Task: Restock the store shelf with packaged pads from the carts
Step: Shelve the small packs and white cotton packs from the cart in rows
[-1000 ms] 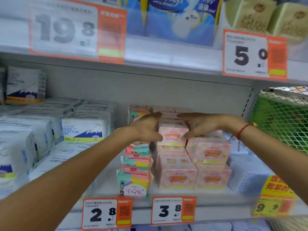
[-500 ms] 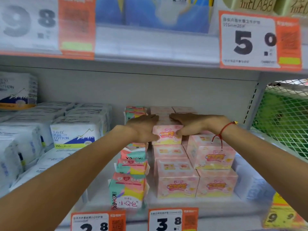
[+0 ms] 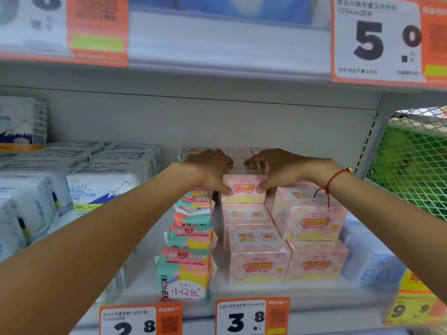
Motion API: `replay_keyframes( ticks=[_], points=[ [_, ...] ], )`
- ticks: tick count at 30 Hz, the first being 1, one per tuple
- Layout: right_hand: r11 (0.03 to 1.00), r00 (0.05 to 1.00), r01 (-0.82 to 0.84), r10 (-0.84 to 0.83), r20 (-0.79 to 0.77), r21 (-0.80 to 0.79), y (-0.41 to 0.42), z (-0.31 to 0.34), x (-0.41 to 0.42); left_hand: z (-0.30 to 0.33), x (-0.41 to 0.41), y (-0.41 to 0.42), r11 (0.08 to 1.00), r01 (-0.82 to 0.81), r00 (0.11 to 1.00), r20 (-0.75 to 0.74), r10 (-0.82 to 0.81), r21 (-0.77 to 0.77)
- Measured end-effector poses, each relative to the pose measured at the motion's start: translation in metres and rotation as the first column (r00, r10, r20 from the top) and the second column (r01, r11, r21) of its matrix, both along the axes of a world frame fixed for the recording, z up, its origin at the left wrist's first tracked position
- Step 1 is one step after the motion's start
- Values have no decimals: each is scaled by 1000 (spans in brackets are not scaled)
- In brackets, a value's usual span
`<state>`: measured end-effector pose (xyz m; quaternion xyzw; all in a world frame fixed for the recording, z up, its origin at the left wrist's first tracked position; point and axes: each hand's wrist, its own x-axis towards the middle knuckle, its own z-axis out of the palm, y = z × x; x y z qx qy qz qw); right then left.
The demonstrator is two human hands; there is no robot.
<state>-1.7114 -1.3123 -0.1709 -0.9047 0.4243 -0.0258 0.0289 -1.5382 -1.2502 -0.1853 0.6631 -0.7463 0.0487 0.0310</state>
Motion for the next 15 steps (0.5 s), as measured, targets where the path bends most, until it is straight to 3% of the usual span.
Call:
replay_keyframes(
  ticks=[6,10,13,15],
  points=[
    [999,999,1,-3,33,47,1,3,3,0,1,-2,1000,-25,999,25,25,-8],
    [982,960,-28,-26,278,187,21,19,-27,1,-8,9,997,-55,998,-27,53,-59],
    [980,954,13,-71,291,198,39,29,-74,4,-25,30,989,42,987,-148,-63,-144],
    [958,955,26,-108,276,284,49,29,-108,5,-43,47,980,177,963,-189,-191,-91]
  ],
)
